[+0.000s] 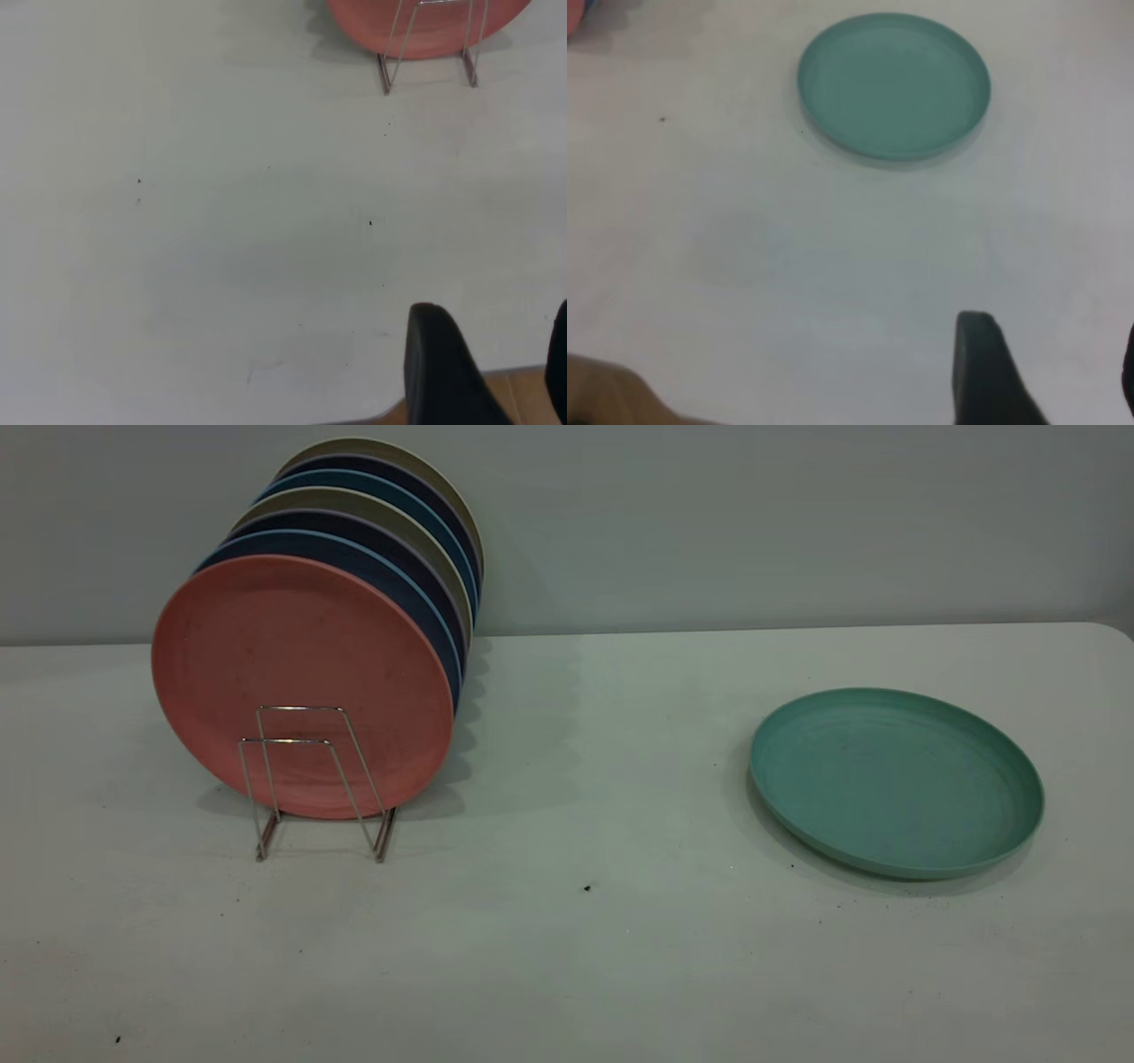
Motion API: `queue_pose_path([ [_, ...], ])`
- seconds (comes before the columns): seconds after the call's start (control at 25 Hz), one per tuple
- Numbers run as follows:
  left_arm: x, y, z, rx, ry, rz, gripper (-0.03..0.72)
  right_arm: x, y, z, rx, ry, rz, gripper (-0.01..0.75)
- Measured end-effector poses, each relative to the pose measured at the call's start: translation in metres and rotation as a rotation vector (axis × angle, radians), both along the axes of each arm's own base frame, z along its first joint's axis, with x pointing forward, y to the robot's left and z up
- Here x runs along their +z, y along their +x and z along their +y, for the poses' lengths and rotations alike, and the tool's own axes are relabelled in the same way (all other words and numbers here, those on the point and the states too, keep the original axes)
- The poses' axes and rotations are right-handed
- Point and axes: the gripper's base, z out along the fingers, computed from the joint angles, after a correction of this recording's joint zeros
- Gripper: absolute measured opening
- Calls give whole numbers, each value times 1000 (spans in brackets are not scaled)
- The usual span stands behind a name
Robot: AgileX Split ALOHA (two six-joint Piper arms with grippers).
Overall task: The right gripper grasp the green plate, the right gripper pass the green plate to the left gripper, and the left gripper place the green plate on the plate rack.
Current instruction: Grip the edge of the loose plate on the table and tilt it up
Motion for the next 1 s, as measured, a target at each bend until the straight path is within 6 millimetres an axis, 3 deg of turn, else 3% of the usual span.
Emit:
queue_pose_path([
  [0.56,0,0,0,-1,0,0,325,0,0,2,8,25,5,388],
  [0.68,1,0,0,13,-21,-7,325,1,8,3,6,21,49,389],
  [0.84,29,10,0,32,-45,-99,325,17,33,5,0,16,126,415],
  [1.0,66,44,2,32,-38,-108,328,38,73,9,3,-2,159,454],
])
